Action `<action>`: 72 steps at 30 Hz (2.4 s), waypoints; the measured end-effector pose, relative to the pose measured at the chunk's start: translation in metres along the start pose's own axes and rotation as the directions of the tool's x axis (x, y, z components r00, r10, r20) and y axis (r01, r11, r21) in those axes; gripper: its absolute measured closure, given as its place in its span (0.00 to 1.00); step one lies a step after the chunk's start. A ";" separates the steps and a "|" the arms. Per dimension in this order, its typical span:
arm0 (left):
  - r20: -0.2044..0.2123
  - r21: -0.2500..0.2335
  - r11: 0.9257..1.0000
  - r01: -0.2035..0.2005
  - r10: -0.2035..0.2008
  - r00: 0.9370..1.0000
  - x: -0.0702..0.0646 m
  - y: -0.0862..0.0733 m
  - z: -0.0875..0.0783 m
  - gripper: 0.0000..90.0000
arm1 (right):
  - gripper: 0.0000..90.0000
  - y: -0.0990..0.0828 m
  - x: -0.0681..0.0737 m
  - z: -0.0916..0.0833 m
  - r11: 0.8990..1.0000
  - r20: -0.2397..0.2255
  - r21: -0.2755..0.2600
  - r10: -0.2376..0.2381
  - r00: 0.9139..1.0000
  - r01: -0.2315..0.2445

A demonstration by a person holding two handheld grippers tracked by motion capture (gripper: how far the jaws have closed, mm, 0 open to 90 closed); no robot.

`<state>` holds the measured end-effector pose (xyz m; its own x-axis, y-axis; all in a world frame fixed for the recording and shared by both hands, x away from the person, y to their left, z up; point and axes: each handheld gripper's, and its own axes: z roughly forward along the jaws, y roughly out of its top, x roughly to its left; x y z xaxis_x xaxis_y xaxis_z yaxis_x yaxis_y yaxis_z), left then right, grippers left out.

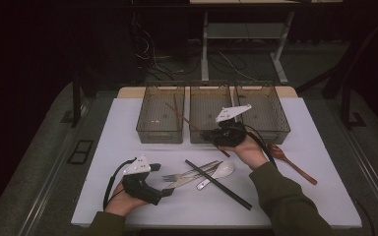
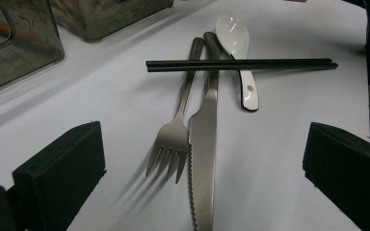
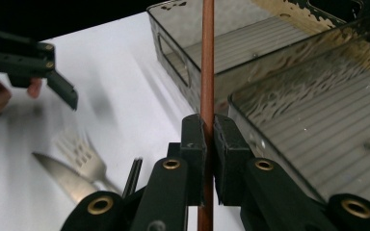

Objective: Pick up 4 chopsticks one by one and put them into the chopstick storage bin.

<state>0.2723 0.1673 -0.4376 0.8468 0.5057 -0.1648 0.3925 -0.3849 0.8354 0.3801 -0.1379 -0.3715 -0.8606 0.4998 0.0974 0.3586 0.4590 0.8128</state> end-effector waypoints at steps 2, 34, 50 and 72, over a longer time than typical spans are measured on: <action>0.001 -0.007 1.000 0.004 -0.004 1.000 -0.001 0.000 0.000 0.00 | 0.93 0.006 0.001 0.006 1.000 0.003 0.003 -0.004 1.000 0.004; 0.015 0.000 1.000 -0.008 0.008 1.000 0.000 0.000 0.000 0.00 | 0.93 0.086 -0.010 0.079 0.995 0.053 -0.083 0.057 0.997 -0.053; 0.022 -0.004 1.000 -0.007 0.007 1.000 0.000 0.000 -0.001 0.00 | 0.93 0.102 -0.019 0.119 0.985 0.078 -0.124 0.133 0.988 -0.123; 0.031 0.001 1.000 -0.009 0.009 0.999 -0.001 0.001 -0.001 0.00 | 0.64 0.096 -0.017 0.153 0.980 0.091 0.085 0.171 0.981 -0.179</action>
<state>0.2715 0.1674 -0.4363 0.8608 0.4784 -0.1738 0.3855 -0.3898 0.8363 0.4844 0.0102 -0.3829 -0.7498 0.6361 0.1822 0.5361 0.4226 0.7307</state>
